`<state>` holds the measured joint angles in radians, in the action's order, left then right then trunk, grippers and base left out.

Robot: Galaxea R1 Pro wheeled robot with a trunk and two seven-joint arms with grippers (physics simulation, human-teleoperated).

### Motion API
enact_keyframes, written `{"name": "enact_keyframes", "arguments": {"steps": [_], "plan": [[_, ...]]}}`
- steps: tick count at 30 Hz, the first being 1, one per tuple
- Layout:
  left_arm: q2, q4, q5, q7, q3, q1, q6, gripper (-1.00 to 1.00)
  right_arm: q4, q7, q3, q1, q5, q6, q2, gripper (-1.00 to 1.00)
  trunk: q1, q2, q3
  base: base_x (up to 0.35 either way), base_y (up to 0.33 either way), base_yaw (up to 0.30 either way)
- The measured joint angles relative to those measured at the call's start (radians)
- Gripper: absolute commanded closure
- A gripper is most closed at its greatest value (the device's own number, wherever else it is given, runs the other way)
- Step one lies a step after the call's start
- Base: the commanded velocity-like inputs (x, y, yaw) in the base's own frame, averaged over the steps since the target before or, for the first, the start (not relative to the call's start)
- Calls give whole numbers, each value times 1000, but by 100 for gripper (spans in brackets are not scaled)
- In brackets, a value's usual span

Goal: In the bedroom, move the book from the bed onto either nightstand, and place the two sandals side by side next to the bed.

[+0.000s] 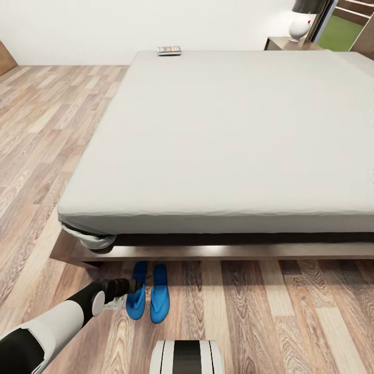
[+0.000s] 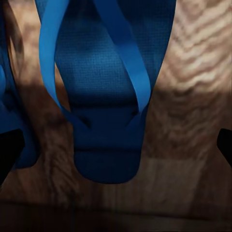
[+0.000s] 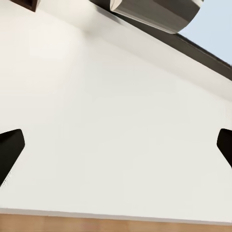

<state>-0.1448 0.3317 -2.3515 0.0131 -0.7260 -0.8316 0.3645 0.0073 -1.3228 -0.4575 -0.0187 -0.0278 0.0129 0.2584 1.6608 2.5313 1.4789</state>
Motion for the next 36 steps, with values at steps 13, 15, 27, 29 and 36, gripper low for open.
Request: {"name": "enact_keyframes", "arguments": {"steps": [13, 15, 27, 29, 36], "plan": [[1, 0, 0, 0, -3, 0, 0, -100, 0, 7, 0, 0, 0, 0, 2, -100, -3, -2, -27, 0, 0, 0], [1, 0, 0, 1, -7, 0, 0, -100, 0, 7, 0, 0, 0, 0, 3, -100, -3, -2, -27, 0, 0, 0], [1, -1, 0, 1, -20, 0, 0, -100, 0, 11, -1, 0, 0, 0, 4, -100, -5, -3, -46, 0, 0, 0], [1, -1, 0, 1, -23, 0, 0, -100, 0, 11, -1, 0, 0, 0, 5, -100, -6, -3, -54, 0, 0, 0], [1, -2, -1, 5, -41, 0, 0, -100, 0, 11, -1, 0, 0, 0, 5, -100, -7, -4, -62, 0, 0, 0]]}}
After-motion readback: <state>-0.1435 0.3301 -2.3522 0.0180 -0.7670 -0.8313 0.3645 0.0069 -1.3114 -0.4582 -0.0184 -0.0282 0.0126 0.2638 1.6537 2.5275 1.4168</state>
